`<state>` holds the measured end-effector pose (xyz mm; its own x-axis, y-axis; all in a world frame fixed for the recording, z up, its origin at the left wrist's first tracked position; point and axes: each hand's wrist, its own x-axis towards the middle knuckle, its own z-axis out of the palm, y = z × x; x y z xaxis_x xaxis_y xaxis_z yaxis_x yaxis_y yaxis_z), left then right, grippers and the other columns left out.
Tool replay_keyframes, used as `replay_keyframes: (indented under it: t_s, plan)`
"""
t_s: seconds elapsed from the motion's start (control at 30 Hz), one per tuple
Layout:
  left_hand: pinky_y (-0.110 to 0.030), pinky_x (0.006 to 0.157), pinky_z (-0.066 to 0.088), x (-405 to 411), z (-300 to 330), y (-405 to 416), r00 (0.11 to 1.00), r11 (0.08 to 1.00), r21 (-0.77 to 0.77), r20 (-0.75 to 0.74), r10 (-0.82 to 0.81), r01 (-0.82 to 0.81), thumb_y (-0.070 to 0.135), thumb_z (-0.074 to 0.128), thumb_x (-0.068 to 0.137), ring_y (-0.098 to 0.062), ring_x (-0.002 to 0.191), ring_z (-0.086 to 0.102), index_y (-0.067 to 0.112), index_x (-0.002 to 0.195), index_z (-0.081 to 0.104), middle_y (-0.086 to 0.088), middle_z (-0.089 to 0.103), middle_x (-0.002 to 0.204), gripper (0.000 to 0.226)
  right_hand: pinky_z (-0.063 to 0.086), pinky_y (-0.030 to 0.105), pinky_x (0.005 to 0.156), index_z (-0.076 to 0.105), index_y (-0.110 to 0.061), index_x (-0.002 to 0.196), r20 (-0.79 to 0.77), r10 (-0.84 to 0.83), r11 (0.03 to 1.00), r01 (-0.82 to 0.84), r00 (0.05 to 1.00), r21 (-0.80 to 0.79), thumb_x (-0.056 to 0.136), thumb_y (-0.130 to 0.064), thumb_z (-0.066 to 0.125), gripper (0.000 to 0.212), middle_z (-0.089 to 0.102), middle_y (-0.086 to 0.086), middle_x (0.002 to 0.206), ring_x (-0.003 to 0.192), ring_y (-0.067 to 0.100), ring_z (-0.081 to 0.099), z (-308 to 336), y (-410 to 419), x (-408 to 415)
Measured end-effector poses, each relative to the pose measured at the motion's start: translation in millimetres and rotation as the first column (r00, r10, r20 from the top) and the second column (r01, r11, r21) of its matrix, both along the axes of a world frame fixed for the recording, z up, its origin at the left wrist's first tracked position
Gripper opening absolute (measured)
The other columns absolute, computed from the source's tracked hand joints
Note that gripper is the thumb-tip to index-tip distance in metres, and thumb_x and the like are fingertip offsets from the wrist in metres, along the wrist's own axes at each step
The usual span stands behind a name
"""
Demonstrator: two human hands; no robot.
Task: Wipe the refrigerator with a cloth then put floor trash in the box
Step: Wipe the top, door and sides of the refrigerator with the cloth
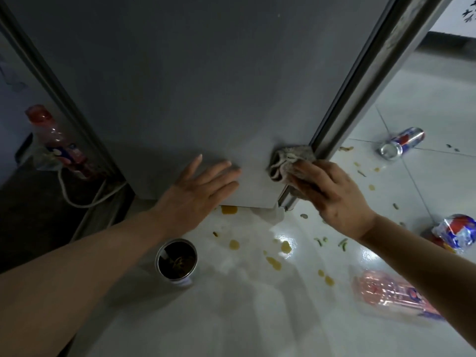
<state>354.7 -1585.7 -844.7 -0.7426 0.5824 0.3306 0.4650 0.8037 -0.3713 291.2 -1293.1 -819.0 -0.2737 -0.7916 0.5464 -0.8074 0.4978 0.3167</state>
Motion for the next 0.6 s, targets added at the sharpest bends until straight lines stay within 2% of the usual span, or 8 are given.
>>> replay_keyframes:
  t_s: [0.1,0.23,0.33,0.47,0.6]
  plan:
    - [-0.052,0.108,0.018,-4,-10,3,1.0,1.0,-0.003,0.008,-0.03,0.03,0.004,0.059,0.078,-0.025,0.133,0.04,0.014,0.126,0.054,-0.004,0.043,0.145,0.049,0.052,0.038,0.077,0.069,0.002,0.108,0.038,-0.022,0.999,0.021,0.999,0.037,0.093,-0.004,0.054,0.022,0.044,0.013,0.124,0.098,0.031,0.053,-27,-7,1]
    - [-0.051,0.11,0.02,-8,-16,4,0.995,0.996,0.014,0.036,-0.092,0.092,0.004,0.044,0.085,-0.022,0.133,0.042,0.014,0.126,0.054,-0.004,0.044,0.145,0.043,0.055,0.037,0.07,0.069,0.002,0.104,0.09,-0.021,0.989,0.007,0.996,0.148,0.089,-0.003,0.058,0.019,0.047,0.013,0.12,0.087,0.033,0.064,-64,-7,4]
    - [-0.052,0.107,0.029,-10,-15,7,0.989,0.992,-0.008,0.072,-0.128,0.129,0.004,0.035,0.084,-0.022,0.13,0.045,0.014,0.119,0.06,-0.005,0.048,0.141,0.044,0.053,0.036,0.067,0.07,0.003,0.101,0.086,-0.032,0.969,0.01,0.996,0.246,0.087,0.001,0.056,0.019,0.062,0.015,0.113,0.081,0.03,0.063,-82,-11,5]
    - [-0.051,0.104,0.034,-12,-14,7,0.985,0.988,-0.054,0.107,-0.139,0.145,0.003,0.038,0.079,-0.021,0.131,0.045,0.016,0.117,0.062,-0.004,0.049,0.141,0.046,0.053,0.036,0.062,0.071,0.001,0.097,0.109,-0.056,0.948,0.018,0.992,0.318,0.09,0.003,0.042,0.03,0.068,0.013,0.108,0.079,0.03,0.063,-90,-14,3]
    - [-0.05,0.103,0.036,-12,-15,9,0.974,0.985,-0.03,0.156,-0.164,0.17,0.002,0.037,0.076,-0.022,0.129,0.047,0.014,0.112,0.064,-0.006,0.053,0.137,0.047,0.054,0.035,0.057,0.074,-0.001,0.092,0.173,-0.1,0.934,0.032,0.98,0.356,0.087,0.0,0.041,0.033,0.07,0.011,0.105,0.075,0.03,0.064,-90,-21,8]
